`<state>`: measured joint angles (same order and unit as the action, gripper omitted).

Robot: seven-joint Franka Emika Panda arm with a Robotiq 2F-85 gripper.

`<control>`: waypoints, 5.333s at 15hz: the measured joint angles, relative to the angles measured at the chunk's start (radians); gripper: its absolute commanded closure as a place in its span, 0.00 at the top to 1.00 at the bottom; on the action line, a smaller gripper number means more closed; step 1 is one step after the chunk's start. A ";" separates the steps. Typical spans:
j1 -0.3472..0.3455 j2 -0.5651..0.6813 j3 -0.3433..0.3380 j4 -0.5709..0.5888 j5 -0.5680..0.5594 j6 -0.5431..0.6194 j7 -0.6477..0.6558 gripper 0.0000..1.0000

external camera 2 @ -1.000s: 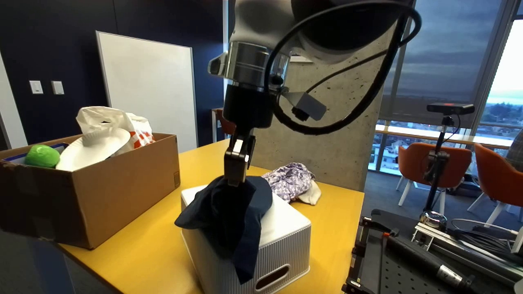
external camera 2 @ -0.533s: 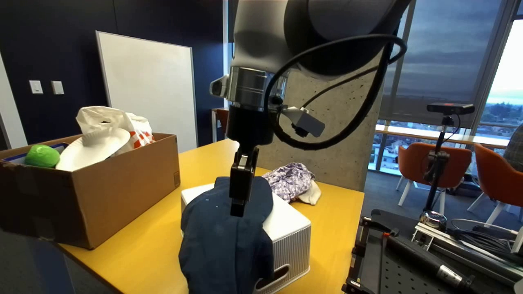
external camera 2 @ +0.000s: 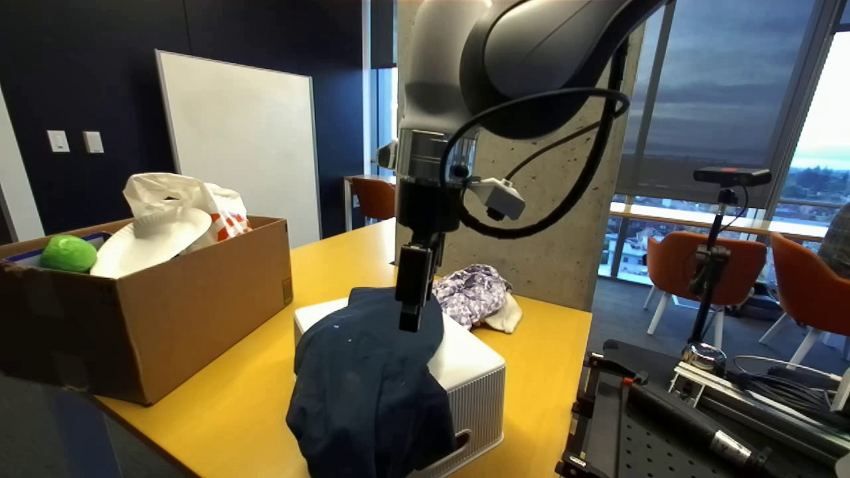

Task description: Remove the purple clothing from the top of the container then put the dark blue shirt on top of the container.

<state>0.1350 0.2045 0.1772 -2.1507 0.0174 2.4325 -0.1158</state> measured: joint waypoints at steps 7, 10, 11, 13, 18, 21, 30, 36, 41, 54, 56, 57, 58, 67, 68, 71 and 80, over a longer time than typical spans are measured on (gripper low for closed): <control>-0.078 0.012 -0.090 -0.062 -0.030 -0.003 -0.021 1.00; -0.099 0.051 -0.104 -0.046 -0.010 0.019 0.013 1.00; -0.102 0.074 -0.105 -0.035 0.004 0.040 0.042 1.00; -0.100 0.129 -0.106 -0.008 0.030 0.103 0.122 1.00; -0.077 0.254 -0.106 0.063 0.102 0.238 0.326 1.00; -0.058 0.296 -0.110 0.085 0.139 0.315 0.443 1.00; 0.052 0.279 -0.205 0.038 0.144 0.379 0.664 1.00; 0.072 0.265 -0.240 -0.002 0.143 0.378 0.698 0.75; 0.073 0.275 -0.252 -0.014 0.140 0.378 0.698 0.44; 0.105 0.229 -0.339 -0.051 0.045 0.375 0.701 0.01; 0.101 0.190 -0.347 -0.075 0.042 0.364 0.700 0.01; 0.099 0.167 -0.347 -0.088 0.042 0.346 0.699 0.01; 0.094 0.145 -0.343 -0.102 0.045 0.324 0.695 0.01; 0.022 -0.002 -0.292 -0.205 0.052 0.200 0.673 0.01; 0.015 -0.011 -0.287 -0.210 0.053 0.189 0.668 0.01; -0.009 -0.019 -0.260 -0.226 0.079 0.153 0.641 0.01; -0.034 -0.011 -0.224 -0.240 0.133 0.112 0.579 0.56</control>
<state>0.1006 0.1934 -0.0464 -2.3905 0.1502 2.5445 0.4630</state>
